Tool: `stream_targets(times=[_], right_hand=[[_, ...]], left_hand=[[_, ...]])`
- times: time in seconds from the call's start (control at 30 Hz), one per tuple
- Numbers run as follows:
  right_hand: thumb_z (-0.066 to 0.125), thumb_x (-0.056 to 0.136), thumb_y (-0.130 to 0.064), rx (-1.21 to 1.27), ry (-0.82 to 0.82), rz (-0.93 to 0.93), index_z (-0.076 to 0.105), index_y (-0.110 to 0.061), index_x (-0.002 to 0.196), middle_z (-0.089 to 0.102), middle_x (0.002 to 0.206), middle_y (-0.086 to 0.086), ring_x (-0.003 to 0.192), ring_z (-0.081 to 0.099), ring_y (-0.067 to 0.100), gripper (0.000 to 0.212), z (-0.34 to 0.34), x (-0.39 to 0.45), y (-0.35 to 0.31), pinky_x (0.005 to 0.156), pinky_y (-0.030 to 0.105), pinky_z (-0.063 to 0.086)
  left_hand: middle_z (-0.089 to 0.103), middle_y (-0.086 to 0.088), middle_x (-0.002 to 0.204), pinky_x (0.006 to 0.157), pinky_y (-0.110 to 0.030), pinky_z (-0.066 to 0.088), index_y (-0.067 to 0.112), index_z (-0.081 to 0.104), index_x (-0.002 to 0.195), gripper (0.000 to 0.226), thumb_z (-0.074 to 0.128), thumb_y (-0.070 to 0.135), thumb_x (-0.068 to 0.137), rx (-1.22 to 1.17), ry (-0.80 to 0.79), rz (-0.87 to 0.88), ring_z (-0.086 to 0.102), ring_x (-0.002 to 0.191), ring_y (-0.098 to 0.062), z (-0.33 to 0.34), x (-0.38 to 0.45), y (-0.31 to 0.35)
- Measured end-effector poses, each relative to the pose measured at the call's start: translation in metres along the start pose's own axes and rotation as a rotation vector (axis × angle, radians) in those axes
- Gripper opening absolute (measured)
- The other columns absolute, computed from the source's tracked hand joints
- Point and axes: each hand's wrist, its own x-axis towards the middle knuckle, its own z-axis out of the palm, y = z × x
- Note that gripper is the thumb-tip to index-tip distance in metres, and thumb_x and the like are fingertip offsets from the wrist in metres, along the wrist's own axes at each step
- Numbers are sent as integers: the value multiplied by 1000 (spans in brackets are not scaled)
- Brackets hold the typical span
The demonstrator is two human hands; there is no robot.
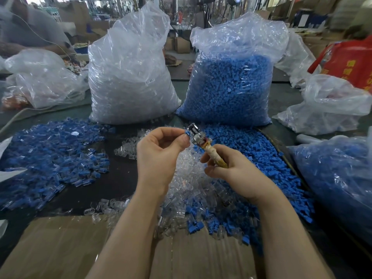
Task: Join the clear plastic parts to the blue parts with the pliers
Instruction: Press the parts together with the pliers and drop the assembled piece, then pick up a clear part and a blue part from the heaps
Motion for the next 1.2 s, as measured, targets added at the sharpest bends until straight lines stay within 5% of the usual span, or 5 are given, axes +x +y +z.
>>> stream_targets(times=[0.23,0.53,0.83,1.03,1.2], right_hand=[[66,88,-10,-17,-17,-4,61,-25,94,54,72,-20,66,50,2,17,1,1,2,69,29,42],[53,82,3,-110,17,-30,57,-20,84,47,56,-13,49,37,7,24,4,1,1,53,28,32],[58,83,-8,-186,54,-13,56,-23,84,52,63,-11,54,43,8,15,8,4,4,55,31,37],[58,91,-26,-326,210,112,50,-27,88,60,79,-5,70,56,19,9,0,9,15,66,39,47],[46,98,-39,-579,301,304,44,-37,104,61,87,-6,82,59,25,7,-7,8,21,84,45,49]], left_hand=[[73,4,69,66,-15,53,18,72,79,20,73,-2,82,5,-18,7,69,67,-6,-1,0,0],[73,5,70,66,-16,54,17,71,79,20,72,-4,82,-12,-32,-10,70,67,-7,-4,1,0],[75,-2,77,69,-20,57,13,74,84,11,74,2,81,-3,-31,-115,72,72,-13,-12,6,-1],[75,3,79,83,-38,58,31,75,79,14,80,17,80,574,269,-188,72,84,-19,-79,26,-20],[75,-13,93,82,-39,50,11,79,95,12,72,14,86,999,578,-188,63,82,-27,-123,22,-28]])
